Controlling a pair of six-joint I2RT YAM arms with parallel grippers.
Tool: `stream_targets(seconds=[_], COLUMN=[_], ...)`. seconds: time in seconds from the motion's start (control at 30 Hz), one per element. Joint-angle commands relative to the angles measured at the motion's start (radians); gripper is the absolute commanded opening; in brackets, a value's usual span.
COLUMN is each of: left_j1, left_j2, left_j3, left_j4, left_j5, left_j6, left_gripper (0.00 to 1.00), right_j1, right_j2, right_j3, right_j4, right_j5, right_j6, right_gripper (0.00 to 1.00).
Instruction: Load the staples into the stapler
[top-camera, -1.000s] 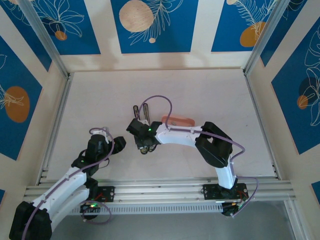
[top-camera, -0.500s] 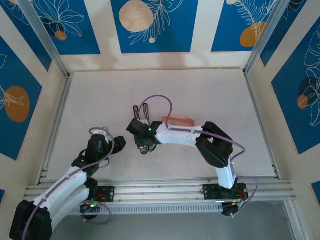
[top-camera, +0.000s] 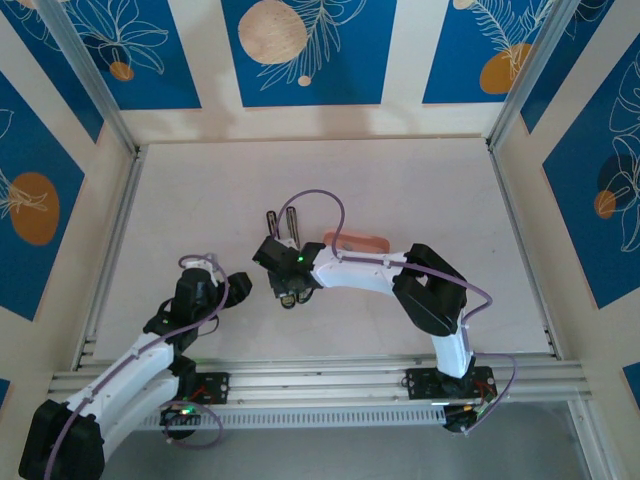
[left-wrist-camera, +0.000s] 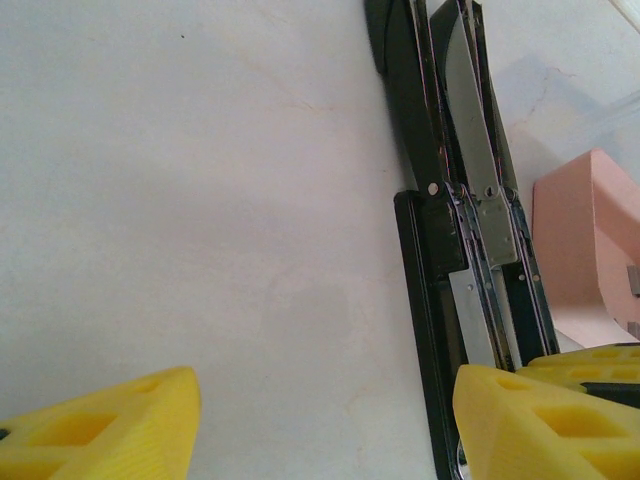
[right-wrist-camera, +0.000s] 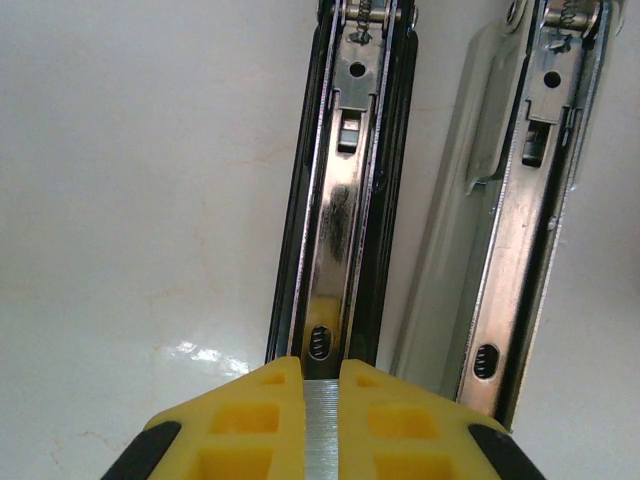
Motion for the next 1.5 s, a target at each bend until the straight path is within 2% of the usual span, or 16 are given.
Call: stream_targets(seconds=[0.0, 1.47], left_j1=[0.013, 0.016], left_j2=[-0.002, -0.01], left_j3=[-0.011, -0.012], left_j4=[0.016, 0.005], left_j5=[-0.008, -0.01], left_j6=[0.027, 0.032], left_gripper=[0.68, 0.68], right_j1=[0.011, 0.007], right_j2=[-0.041, 0.023], right_j3=[0.016, 0.015], right_j4=[0.0, -0.007], right_j5=[0.017, -0.022], right_j6=[-0.011, 0.003], right_gripper=[0.11, 0.11])
